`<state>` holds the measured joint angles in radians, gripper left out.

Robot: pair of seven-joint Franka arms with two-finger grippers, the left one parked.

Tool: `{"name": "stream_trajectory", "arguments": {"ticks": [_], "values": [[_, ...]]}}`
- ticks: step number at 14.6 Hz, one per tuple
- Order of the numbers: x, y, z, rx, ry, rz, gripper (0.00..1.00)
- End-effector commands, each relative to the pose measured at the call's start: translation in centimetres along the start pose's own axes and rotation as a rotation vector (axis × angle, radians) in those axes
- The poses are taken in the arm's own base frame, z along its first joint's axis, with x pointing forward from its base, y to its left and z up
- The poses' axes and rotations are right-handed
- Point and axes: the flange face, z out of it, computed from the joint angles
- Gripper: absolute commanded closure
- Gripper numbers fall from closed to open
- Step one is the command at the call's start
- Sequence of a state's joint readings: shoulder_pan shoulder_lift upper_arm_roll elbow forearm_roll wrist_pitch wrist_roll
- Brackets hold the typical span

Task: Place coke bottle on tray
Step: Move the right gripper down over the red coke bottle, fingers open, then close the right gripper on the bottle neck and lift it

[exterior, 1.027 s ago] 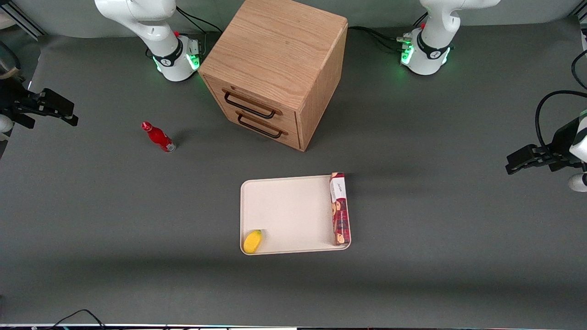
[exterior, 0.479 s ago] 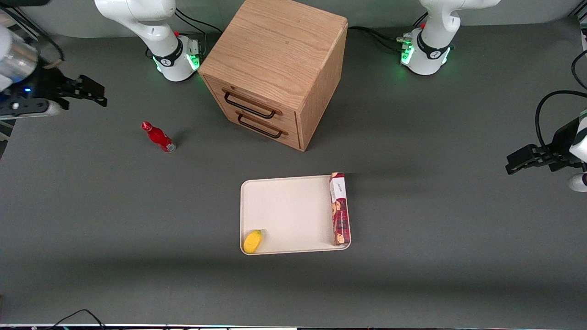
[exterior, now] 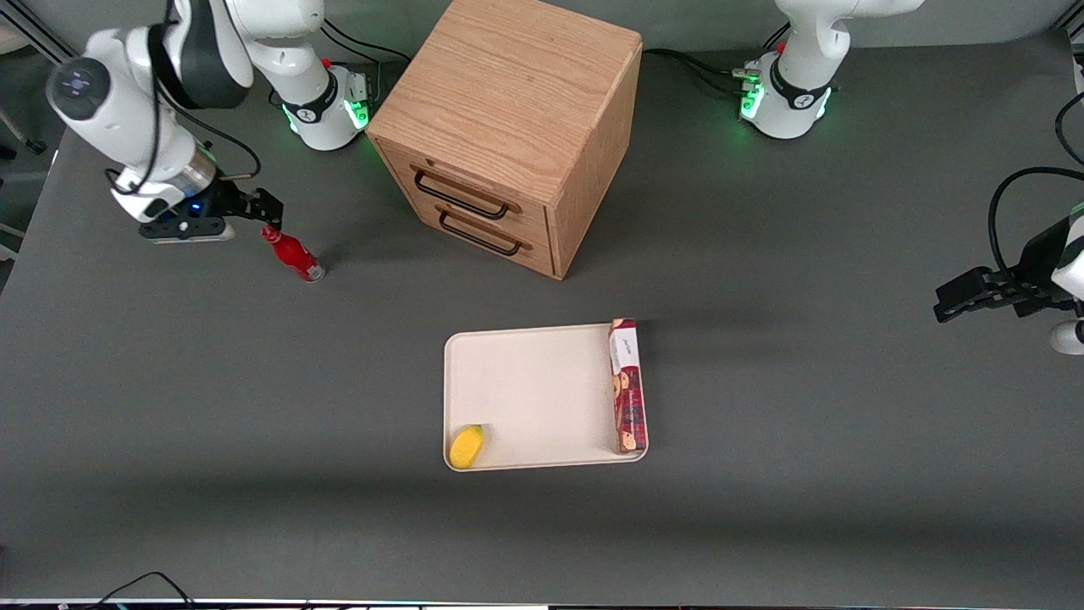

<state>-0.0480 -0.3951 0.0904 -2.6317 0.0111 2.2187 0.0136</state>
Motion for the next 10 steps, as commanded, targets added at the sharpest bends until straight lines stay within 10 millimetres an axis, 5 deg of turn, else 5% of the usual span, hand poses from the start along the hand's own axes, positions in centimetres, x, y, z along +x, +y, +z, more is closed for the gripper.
{"name": "stream_trajectory", "arguments": {"ticks": [1,4,9,10], "values": [[-1.2,0.2,2.7,0.019,0.033,0.018,0.0],[-1.5,0.2,4.2,0.019,0.032,0.019,0.15],[-2.2,0.2,5.3,0.018,0.038,0.013,0.95],[-2.1,0.2,5.3,0.018,0.038,0.015,1.0]]}}
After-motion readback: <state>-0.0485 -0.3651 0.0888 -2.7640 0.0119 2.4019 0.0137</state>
